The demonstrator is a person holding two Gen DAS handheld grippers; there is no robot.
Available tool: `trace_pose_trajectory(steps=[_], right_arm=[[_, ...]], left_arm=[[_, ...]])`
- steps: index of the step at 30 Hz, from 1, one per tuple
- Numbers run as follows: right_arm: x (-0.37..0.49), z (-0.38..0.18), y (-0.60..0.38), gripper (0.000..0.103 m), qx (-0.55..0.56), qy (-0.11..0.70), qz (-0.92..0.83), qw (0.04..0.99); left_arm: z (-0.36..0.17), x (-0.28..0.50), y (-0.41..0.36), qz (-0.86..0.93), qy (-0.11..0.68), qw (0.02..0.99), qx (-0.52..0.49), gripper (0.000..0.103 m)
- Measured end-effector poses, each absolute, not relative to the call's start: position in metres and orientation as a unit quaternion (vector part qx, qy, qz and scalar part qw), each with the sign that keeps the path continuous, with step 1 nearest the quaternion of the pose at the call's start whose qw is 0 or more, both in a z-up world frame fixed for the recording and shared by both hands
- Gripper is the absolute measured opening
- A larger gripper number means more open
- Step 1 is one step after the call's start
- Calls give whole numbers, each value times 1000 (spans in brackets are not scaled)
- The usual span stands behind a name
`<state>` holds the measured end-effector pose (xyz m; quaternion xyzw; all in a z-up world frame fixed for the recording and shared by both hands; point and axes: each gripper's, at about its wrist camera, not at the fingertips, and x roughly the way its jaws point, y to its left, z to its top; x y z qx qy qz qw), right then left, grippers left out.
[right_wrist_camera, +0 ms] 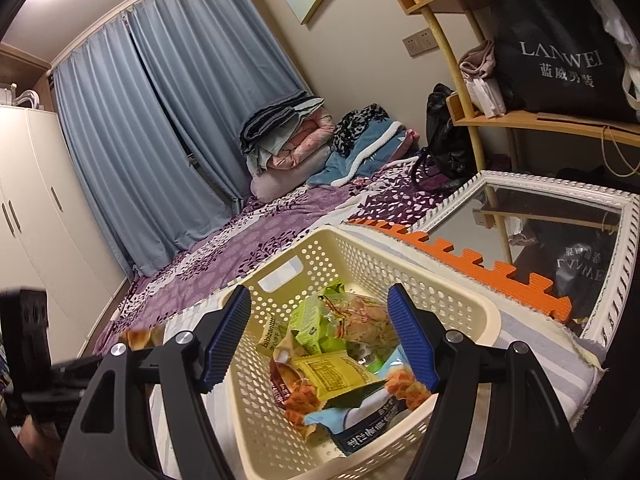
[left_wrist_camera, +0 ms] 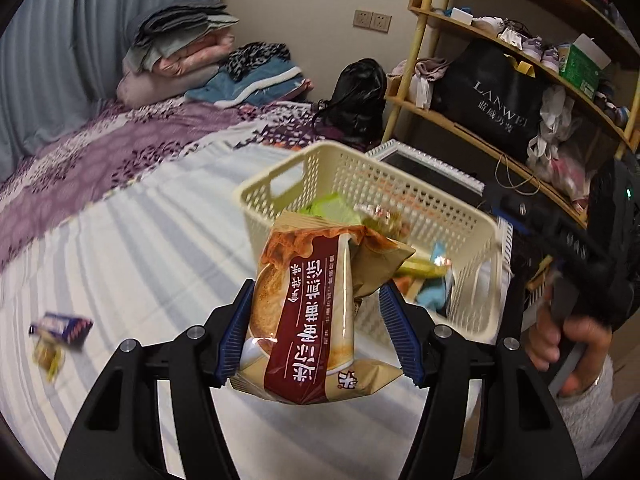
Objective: Organize snacks
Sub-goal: 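Carry the tan bag over the basket and open the left gripper, then move both tools back toward the blue wafer and yellow packets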
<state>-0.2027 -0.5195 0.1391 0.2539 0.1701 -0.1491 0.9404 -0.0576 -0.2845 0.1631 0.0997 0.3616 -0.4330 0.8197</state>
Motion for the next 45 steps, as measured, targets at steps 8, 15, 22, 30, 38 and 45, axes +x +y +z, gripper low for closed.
trace_pose_trajectory(steps=[8,15,22,30,38,45], right_arm=[[-207,127,-537,71,265,177,-164,934],[-207,115,-546,71,278,183,-171,927],[-203,112,-550,71,280,185,-175,926],[-197,119,-537,71,270,184,-165,931],[-192,133,-521,71,249,180,-159,938],[-182,144,-498,71,231,182,-140,945]], left_arm=[[165,-19,-345,-451,372,808,78,64],[148,5,-379,-439,391,806,73,98],[137,22,-366,-409,404,817,55,100],[140,25,-347,-396,397,826,51,100],[143,25,-322,-385,389,836,44,100],[145,30,-288,-366,390,844,23,100]])
